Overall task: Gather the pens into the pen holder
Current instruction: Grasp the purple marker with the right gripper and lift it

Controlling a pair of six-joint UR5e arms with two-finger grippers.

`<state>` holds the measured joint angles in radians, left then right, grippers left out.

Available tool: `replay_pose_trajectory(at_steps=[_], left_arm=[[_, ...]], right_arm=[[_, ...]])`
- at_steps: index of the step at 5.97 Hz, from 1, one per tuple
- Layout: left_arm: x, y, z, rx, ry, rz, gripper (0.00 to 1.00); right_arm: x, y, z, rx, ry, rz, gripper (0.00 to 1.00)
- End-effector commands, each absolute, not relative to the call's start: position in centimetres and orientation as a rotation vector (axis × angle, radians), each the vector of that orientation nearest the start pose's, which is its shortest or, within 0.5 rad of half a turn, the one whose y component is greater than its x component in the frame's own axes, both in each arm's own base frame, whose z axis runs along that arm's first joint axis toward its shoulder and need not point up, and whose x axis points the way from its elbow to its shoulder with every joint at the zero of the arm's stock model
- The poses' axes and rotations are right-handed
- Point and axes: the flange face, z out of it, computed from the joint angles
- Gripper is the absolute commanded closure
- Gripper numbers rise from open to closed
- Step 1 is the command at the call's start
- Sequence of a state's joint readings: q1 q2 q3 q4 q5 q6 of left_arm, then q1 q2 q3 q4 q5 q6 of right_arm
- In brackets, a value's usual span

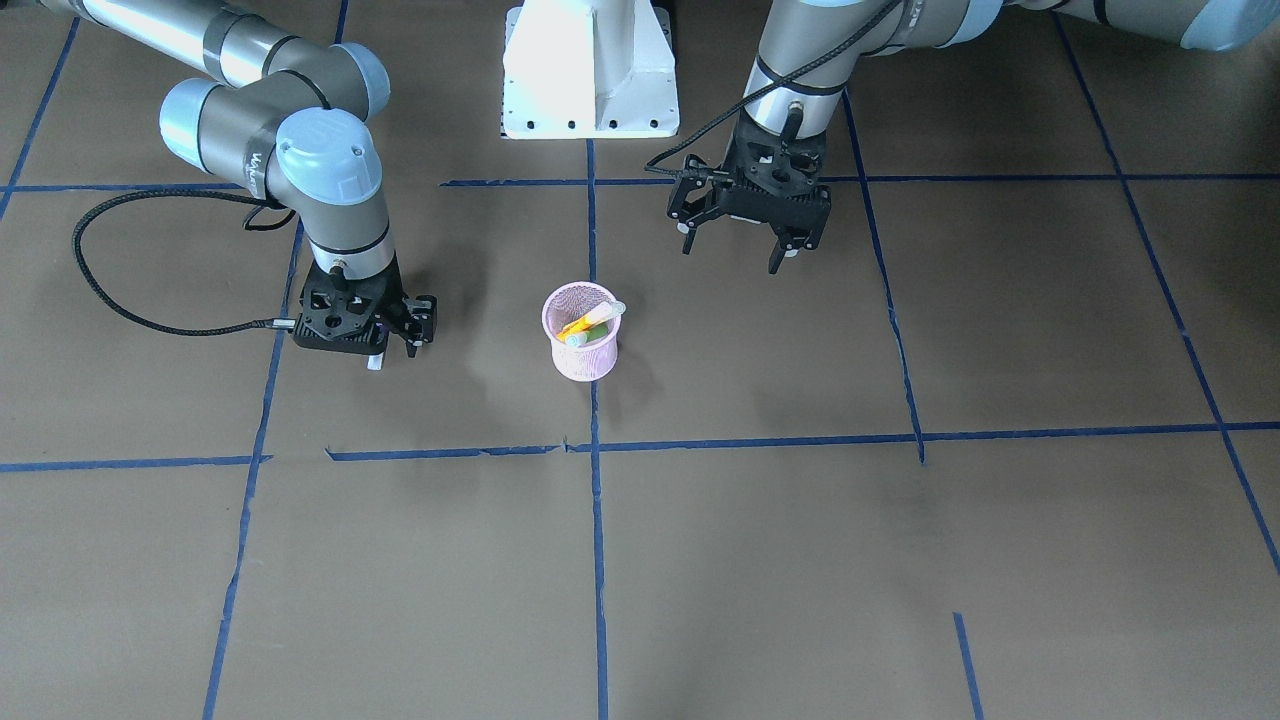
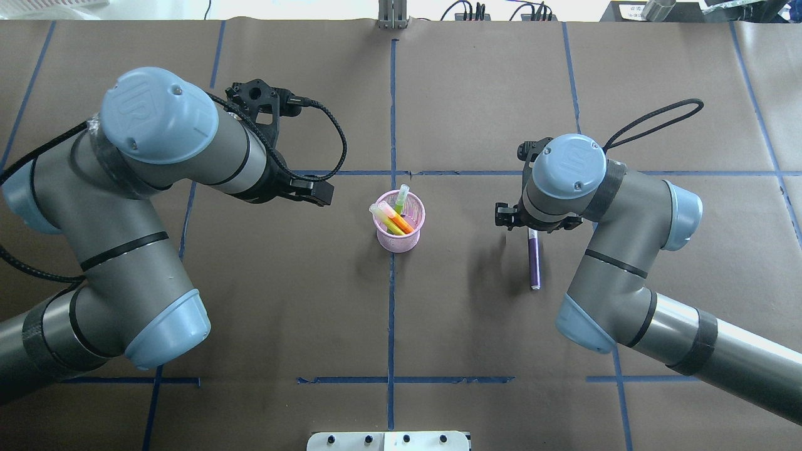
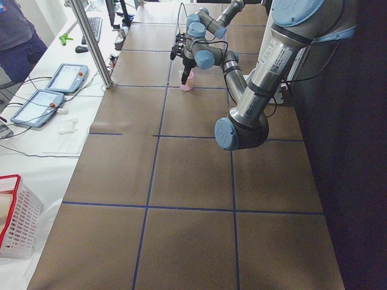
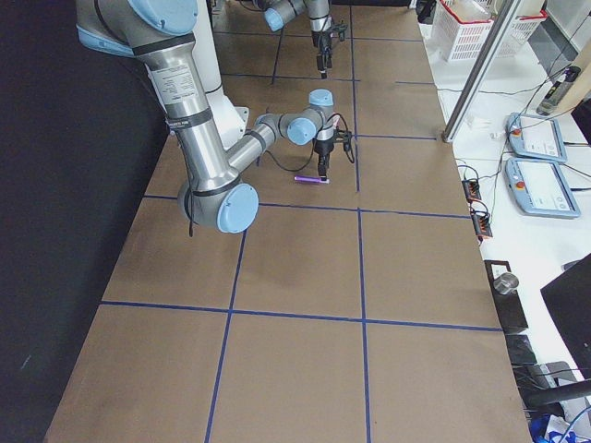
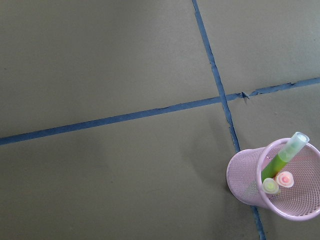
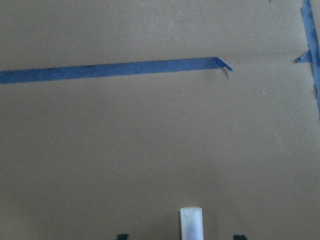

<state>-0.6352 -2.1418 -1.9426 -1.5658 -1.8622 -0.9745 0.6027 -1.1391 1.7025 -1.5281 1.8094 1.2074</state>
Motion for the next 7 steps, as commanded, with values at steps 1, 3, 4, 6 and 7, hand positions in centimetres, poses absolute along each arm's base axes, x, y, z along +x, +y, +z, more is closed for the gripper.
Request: replay_pose_trajectory(at_steps=[1, 3, 4, 6, 7], left_arm=[[41.7, -43.8, 17.8, 0.317, 0.916, 0.1, 0.0], [41.7, -43.7, 17.7, 0.318, 0.918, 0.1, 0.0], [41.7, -43.7, 17.7, 0.318, 0.918, 0.1, 0.0], [41.7, -43.7, 17.7, 0.319, 0.919, 0.101, 0.0], [41.7, -43.7, 17.7, 0.319, 0.919, 0.101, 0.0]], right_arm=[[-46.8, -45.5, 37.0, 0.07, -0.636, 0.159, 0.27], [-46.7, -45.2, 37.8, 0.062, -0.626, 0.157, 0.29], [-46.8, -45.1, 37.8, 0.06, -0.627, 0.155, 0.31], [-47.4, -44.5, 37.7, 0.057, -0.628, 0.145, 0.36], [-47.8, -44.2, 37.7, 0.055, -0.628, 0.138, 0.38]])
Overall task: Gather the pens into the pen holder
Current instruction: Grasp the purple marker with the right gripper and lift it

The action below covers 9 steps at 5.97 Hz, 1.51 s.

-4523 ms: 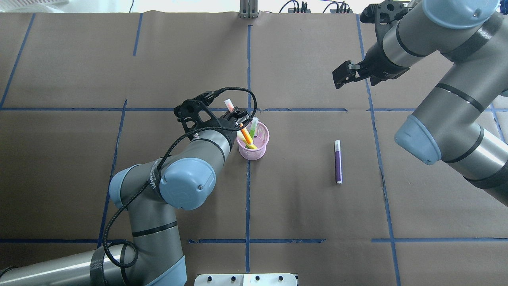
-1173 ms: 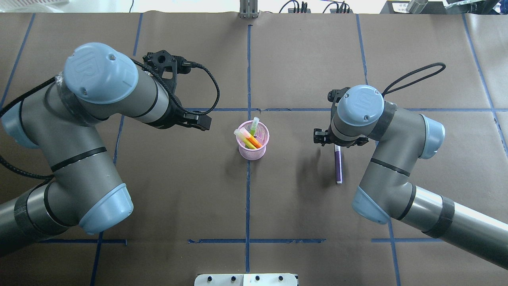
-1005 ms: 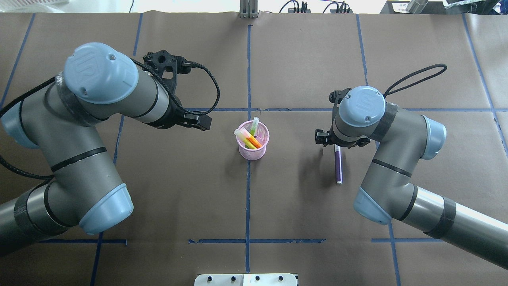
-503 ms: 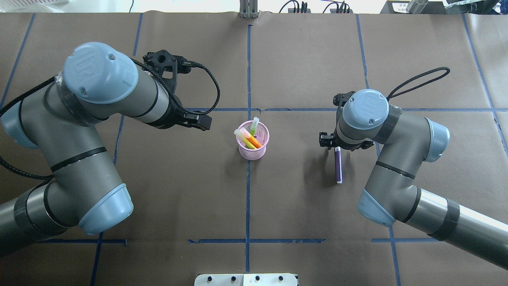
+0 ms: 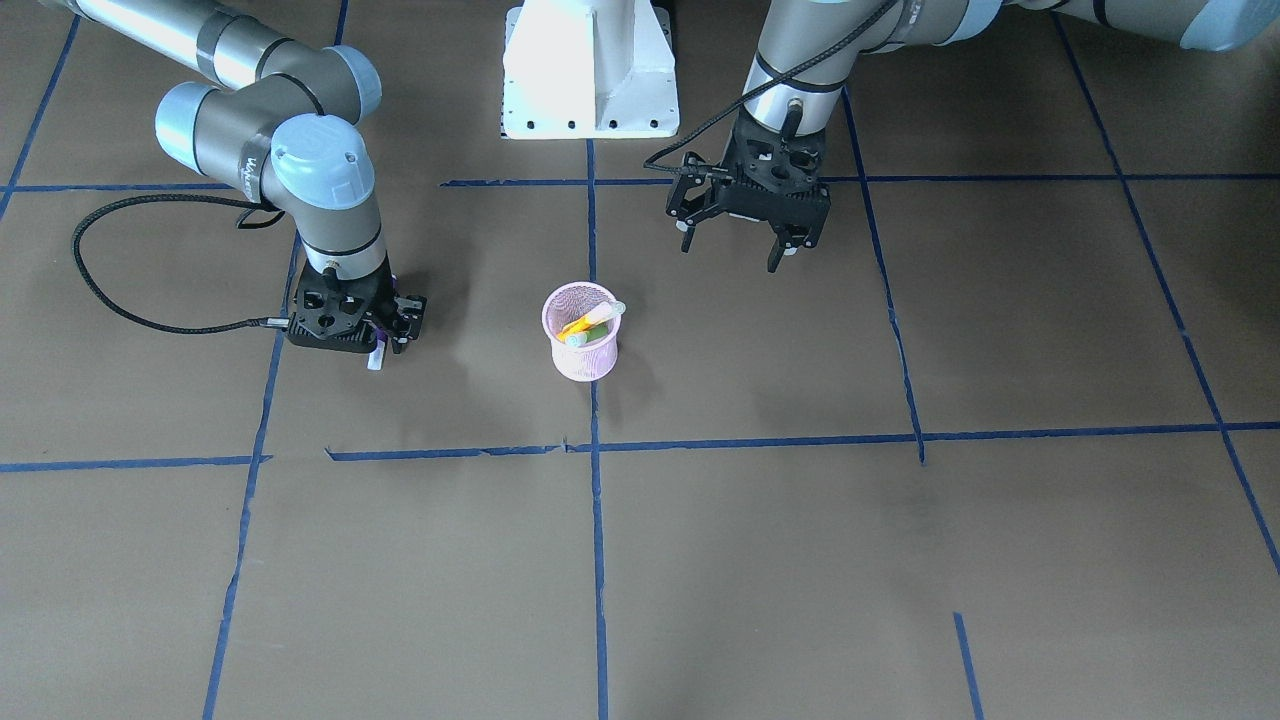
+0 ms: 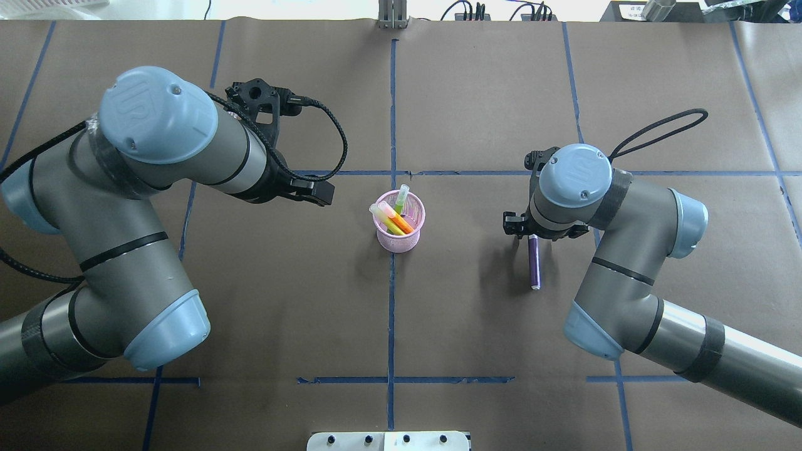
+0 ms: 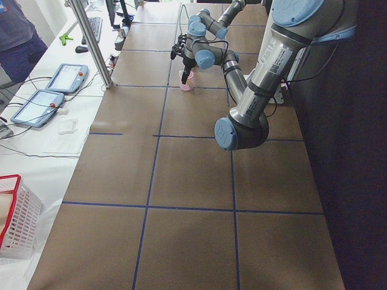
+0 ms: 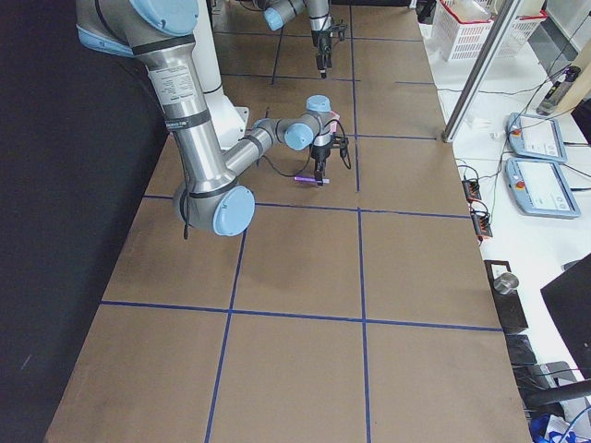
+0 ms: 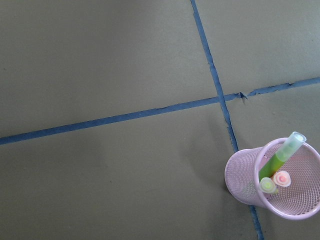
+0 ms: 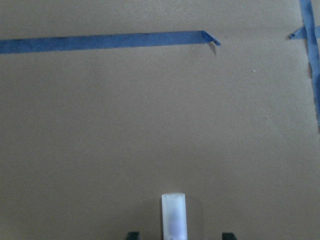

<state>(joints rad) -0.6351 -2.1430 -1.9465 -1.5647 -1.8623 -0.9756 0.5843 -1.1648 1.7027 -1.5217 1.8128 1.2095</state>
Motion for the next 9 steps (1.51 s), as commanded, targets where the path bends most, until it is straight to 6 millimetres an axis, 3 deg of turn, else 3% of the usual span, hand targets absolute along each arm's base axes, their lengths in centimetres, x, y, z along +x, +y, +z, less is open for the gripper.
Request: replay_pose_trajectory(at_steps=[1, 2, 3, 4, 6, 9], left_arm=[[41.7, -43.7, 17.7, 0.32, 0.918, 0.1, 0.0], [41.7, -43.7, 17.7, 0.319, 0.919, 0.101, 0.0], [41.7, -43.7, 17.7, 0.32, 0.918, 0.1, 0.0], [41.7, -43.7, 17.7, 0.32, 0.918, 0.1, 0.0], [41.7, -43.7, 17.7, 0.32, 0.918, 0.1, 0.0], [41.7, -43.9, 19.3, 0.279, 0.803, 0.172, 0.01]], right_arm=[[-48.1, -43.9, 37.7, 0.054, -0.628, 0.132, 0.38], [-48.1, -43.9, 37.7, 0.051, -0.628, 0.14, 0.54], [-48.0, -43.9, 37.6, 0.052, -0.629, 0.154, 0.88], [-47.9, -44.0, 37.5, 0.05, -0.631, 0.171, 1.0], [-47.5, -44.4, 36.3, 0.068, -0.646, 0.201, 1.0], [-43.3, -43.8, 28.6, 0.293, -0.736, 0.251, 0.99]])
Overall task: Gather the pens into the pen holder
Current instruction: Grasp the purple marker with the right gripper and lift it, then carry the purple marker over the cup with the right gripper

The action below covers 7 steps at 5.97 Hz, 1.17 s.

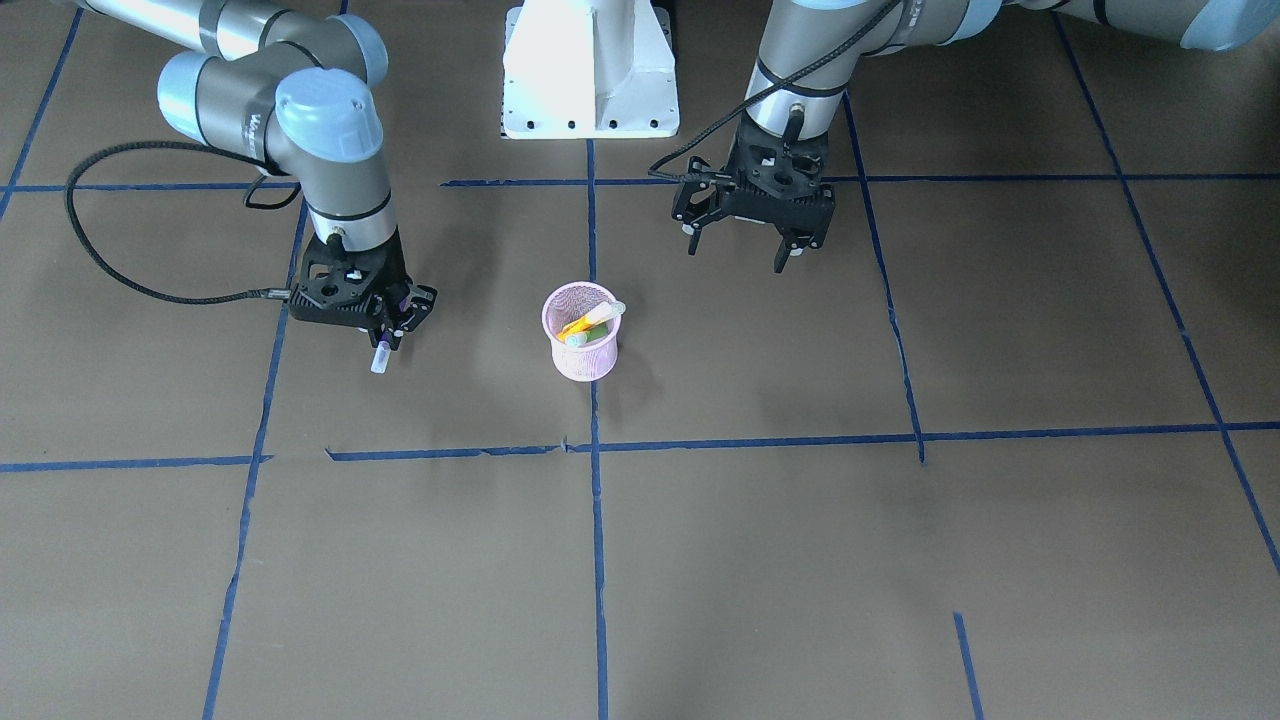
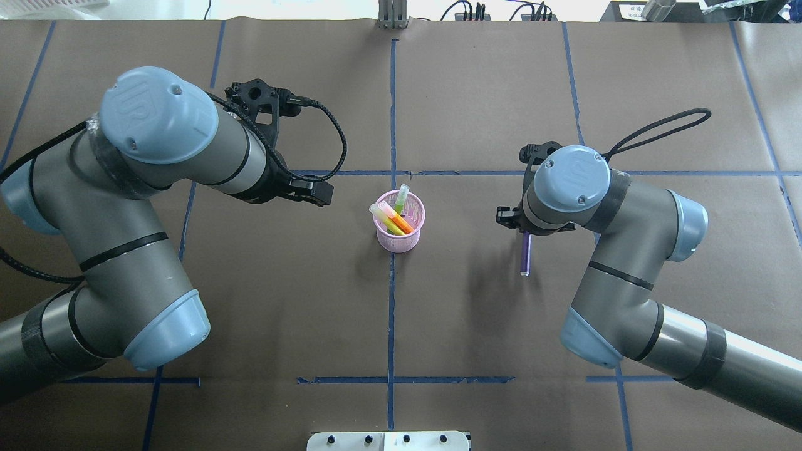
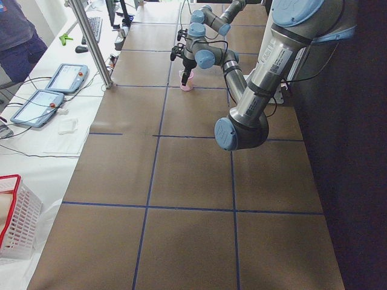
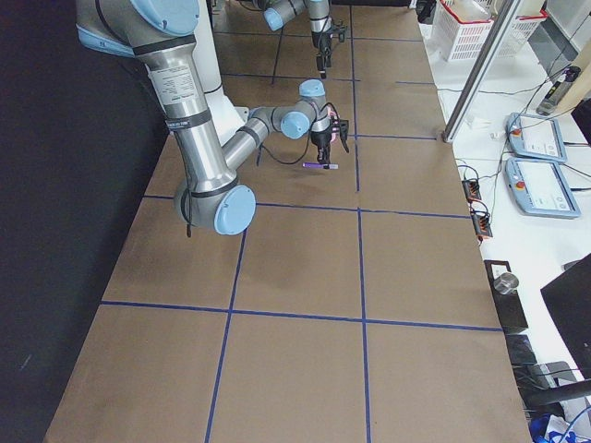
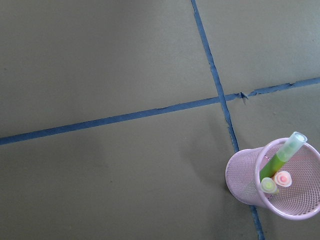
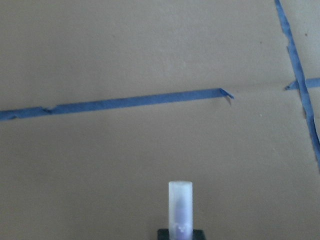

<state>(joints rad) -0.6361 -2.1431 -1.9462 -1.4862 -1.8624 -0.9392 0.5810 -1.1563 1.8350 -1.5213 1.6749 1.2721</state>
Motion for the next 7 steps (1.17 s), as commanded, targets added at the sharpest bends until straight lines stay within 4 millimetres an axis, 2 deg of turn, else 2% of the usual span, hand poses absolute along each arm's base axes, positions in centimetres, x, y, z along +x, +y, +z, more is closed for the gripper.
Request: replay_pose_trajectory(at_steps=[1, 2, 3, 4, 5, 6, 7], left_arm=[[41.1, -44.4, 20.4, 0.216, 0.757, 0.172, 0.01], [39.9, -45.1, 21.0, 0.169, 0.745, 0.156, 0.01], [39.4, -45.5, 21.1, 0.186, 0.739, 0.196, 0.0], [39.3, -45.6, 21.4, 0.183, 0.736, 0.194, 0.0], [39.4, -45.6, 21.6, 0.18, 0.732, 0.193, 0.0], [39.4, -45.6, 21.6, 0.18, 0.734, 0.194, 0.0], [39.4, -45.6, 21.6, 0.18, 0.734, 0.194, 0.0]], right_arm=[[-42.0, -43.3, 26.2, 0.344, -0.777, 0.322, 0.99], [-40.8, -43.3, 23.3, 0.406, -0.822, 0.403, 1.0], [-41.7, -42.9, 20.9, 0.46, -0.859, 0.551, 1.0], [-43.2, -41.6, 20.0, 0.518, -0.869, 0.617, 1.0], [-45.6, -39.5, 19.7, 0.579, -0.874, 0.688, 1.0], [-46.9, -39.0, 18.1, 0.615, -0.889, 0.734, 1.0], [-49.0, -39.7, 16.8, 0.625, -0.899, 0.778, 1.0]])
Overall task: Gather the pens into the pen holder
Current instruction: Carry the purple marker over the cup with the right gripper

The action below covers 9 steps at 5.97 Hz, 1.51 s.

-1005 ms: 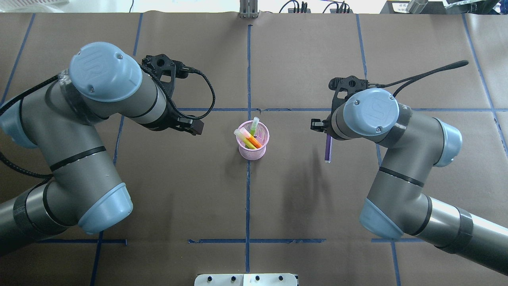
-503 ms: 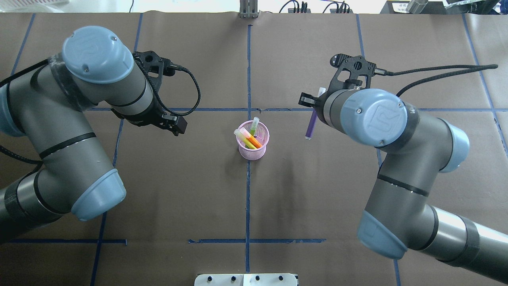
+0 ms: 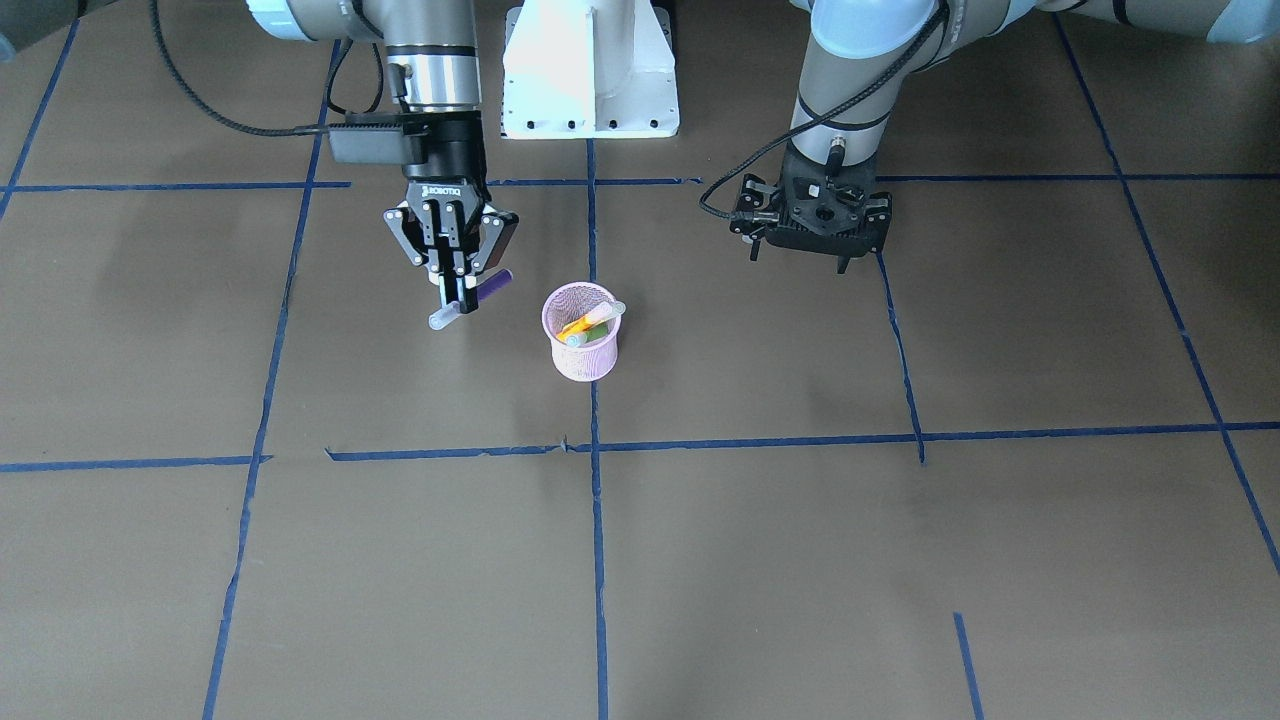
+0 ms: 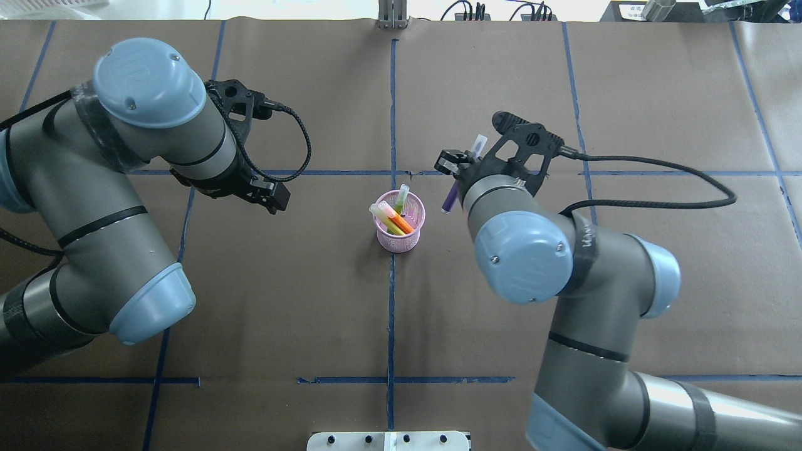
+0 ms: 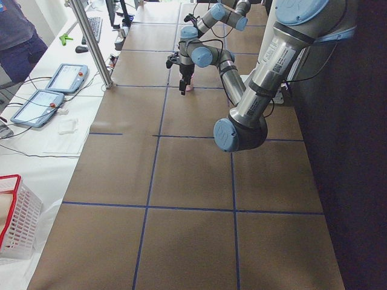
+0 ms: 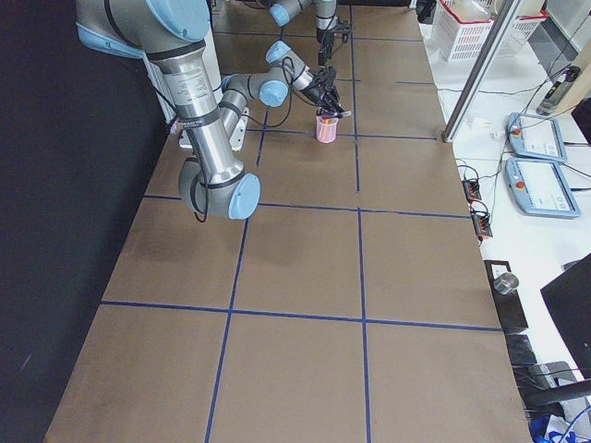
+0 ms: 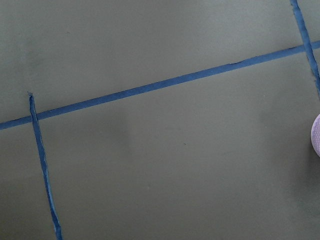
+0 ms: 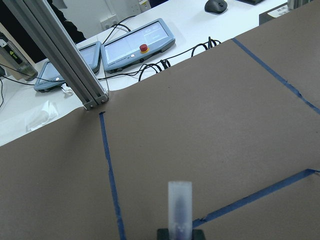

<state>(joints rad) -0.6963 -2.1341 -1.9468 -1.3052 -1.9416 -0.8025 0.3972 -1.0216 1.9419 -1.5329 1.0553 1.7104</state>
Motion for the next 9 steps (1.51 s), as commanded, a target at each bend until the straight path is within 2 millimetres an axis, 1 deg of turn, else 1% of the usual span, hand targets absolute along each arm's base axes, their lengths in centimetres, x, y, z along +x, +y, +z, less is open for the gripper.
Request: replay_pose_trajectory(at_steps=[1, 2, 3, 5, 6, 7, 8, 9], left_arm=[[39.4, -45.5, 21.6, 0.171, 0.74, 0.198, 0.0], [39.4, -45.5, 21.7, 0.171, 0.74, 0.197, 0.0], [39.4, -45.5, 21.7, 0.171, 0.74, 0.197, 0.0], [39.4, -45.5, 21.7, 0.171, 0.74, 0.197, 0.0], [39.4, -45.5, 21.7, 0.171, 0.74, 0.197, 0.0], [39.4, -45.5, 21.7, 0.171, 0.74, 0.197, 0.0], [39.4, -45.5, 21.7, 0.171, 0.74, 0.197, 0.0], [39.4, -45.5, 21.7, 0.171, 0.74, 0.197, 0.0]], right_arm=[[-52.0, -40.5, 16.9, 0.651, -0.857, 0.782, 1.0], [-53.7, -40.6, 18.0, 0.662, -0.827, 0.782, 1.0], [-54.5, -39.9, 18.4, 0.667, -0.82, 0.771, 1.0], [-56.4, -37.5, 18.9, 0.683, -0.819, 0.752, 0.98], [-57.0, -36.7, 19.3, 0.695, -0.813, 0.743, 0.92], [-57.0, -36.7, 19.3, 0.699, -0.808, 0.734, 0.26], [-56.9, -36.7, 19.3, 0.701, -0.807, 0.732, 0.0], [-56.8, -36.8, 19.1, 0.697, -0.809, 0.728, 0.0]])
